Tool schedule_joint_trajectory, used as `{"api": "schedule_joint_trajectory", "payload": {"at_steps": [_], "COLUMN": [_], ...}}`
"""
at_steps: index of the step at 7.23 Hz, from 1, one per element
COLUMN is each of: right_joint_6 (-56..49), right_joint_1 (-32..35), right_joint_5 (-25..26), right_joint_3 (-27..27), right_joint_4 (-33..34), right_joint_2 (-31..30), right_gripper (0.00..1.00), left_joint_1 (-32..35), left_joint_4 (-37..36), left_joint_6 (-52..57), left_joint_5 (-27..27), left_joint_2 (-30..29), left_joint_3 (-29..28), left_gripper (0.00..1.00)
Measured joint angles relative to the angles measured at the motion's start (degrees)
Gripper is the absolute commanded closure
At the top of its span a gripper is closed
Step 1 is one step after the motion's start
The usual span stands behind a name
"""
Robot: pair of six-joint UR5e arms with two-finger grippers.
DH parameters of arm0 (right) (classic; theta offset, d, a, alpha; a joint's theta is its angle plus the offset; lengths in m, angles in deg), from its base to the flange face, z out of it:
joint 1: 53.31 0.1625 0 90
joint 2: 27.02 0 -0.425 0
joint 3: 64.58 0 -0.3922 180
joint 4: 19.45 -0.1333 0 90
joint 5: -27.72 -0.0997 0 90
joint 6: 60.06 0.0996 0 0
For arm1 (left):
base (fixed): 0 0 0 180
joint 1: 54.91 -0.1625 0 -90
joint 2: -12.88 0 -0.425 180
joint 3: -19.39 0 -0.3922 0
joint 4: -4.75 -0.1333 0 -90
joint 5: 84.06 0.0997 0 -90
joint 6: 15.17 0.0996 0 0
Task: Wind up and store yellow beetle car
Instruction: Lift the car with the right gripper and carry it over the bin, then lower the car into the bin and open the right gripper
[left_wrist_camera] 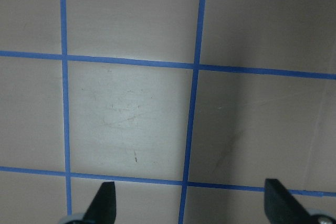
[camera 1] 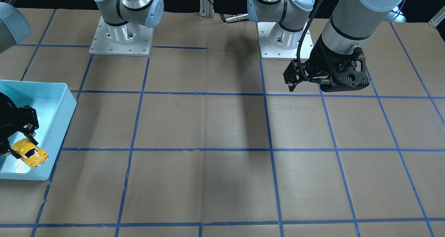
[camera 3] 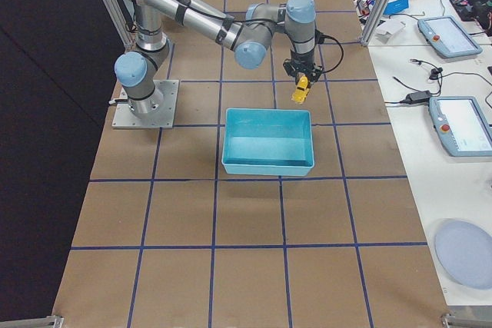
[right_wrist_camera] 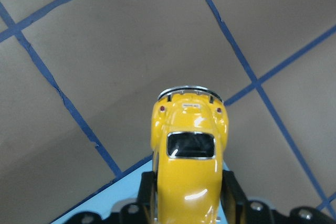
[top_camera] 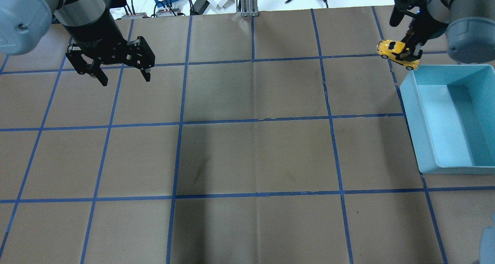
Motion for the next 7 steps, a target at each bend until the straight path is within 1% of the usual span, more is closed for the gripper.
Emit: {"api": "schedule_joint_trajectory", "payload": {"at_steps": [3,5,7], "right_joint_6": [14.95,25.98,35.78], "right_joint_1": [-4.82,-7.27,-7.76], "right_joint_5": [0.28,0.81,3.66], "right_joint_3": [5.75,8.02,10.59], "right_joint_4": [1.8,1.72,2.59], "right_joint_2": [-2.79,-3.64,-3.57], "right_gripper": [0.99,1.0,1.0], "left_joint_1": [0.0,0.0,0.0], "left_joint_4": [-0.02,-0.02,-0.02], "left_joint_6": [0.0,0.06,0.14], "left_joint_5": [0.03,0.03,0.03], "left_joint_2": [0.0,-0.03,-0.06], "left_joint_3": [0.01,0.1,0.18], "left_gripper": [0.0,0.0,0.0]}}
